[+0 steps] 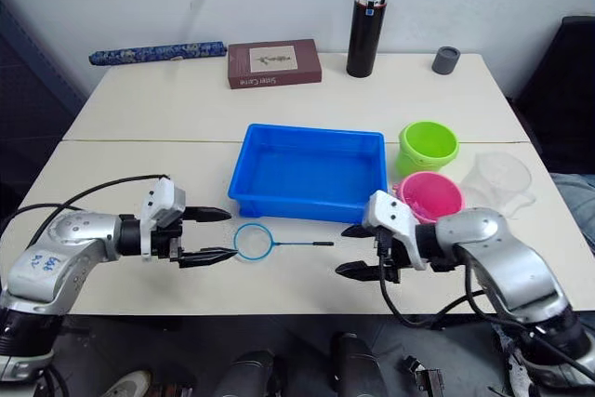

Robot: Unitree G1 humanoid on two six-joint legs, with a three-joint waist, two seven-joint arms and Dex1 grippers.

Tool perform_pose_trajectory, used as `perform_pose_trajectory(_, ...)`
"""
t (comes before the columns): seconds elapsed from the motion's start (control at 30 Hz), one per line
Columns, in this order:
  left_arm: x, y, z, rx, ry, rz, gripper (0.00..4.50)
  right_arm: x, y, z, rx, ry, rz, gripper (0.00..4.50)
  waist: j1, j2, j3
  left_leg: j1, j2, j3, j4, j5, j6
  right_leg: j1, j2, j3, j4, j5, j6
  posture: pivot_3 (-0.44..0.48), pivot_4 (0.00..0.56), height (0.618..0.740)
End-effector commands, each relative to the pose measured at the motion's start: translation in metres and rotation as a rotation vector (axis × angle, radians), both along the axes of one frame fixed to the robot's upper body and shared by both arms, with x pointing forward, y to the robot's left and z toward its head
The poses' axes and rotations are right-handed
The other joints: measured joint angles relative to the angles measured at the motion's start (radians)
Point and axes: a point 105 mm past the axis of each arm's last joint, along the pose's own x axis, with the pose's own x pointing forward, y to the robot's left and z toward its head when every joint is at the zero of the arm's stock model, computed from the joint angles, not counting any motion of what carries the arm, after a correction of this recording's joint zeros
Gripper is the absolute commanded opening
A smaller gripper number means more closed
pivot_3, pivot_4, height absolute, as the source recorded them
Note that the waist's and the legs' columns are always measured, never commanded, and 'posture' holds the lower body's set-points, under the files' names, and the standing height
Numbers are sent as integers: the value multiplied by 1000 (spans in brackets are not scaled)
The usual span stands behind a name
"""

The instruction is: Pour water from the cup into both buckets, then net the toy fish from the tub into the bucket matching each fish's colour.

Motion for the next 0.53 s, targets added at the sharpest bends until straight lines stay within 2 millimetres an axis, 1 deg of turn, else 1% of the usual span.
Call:
perform_pose_trajectory(0.03,-7,5,5,-15,-57,69,4500,-5,-9,0,1,-31,-56,3605,2,0,0,0,0,0,-1,0,0,0,0,0,0,0,0,0,150,740)
perform_pose_trajectory(0.13,-16,10,-9,-28,-24,149,4500,-9,-19,-11,10,-1,-137,3605,2,0,0,0,0,0,-1,0,0,0,-1,0,-1,0,0,0,150,740)
perform_pose_trajectory(0.23,-26,18,-31,-22,24,236,4500,-21,-25,-25,5,26,-170,3605,5,0,0,1,0,0,-1,0,0,1,-1,0,-2,0,0,0,150,740)
perform_pose_trajectory(0.3,-31,21,-41,-23,47,274,4500,-25,-27,-29,8,33,-182,3605,6,0,0,2,0,0,-2,0,0,1,-1,0,-2,0,0,0,150,740)
perform_pose_trajectory(0.43,-35,21,-50,-23,66,290,4500,-28,-30,-36,1,44,-193,3605,8,0,0,5,-1,0,-2,0,0,3,-2,0,-2,0,-1,0,150,740)
perform_pose_trajectory(0.5,-36,19,-52,-17,63,277,4500,-29,-31,-37,-1,45,-196,3605,11,0,-1,15,0,0,-9,-1,3,13,-2,0,-6,-1,-2,0,150,740)
perform_pose_trajectory(0.53,-37,18,-51,-28,70,266,4500,-29,-31,-38,-2,46,-198,3605,11,0,-1,18,0,0,-10,-4,7,17,-1,0,-7,-2,-3,0,150,740)
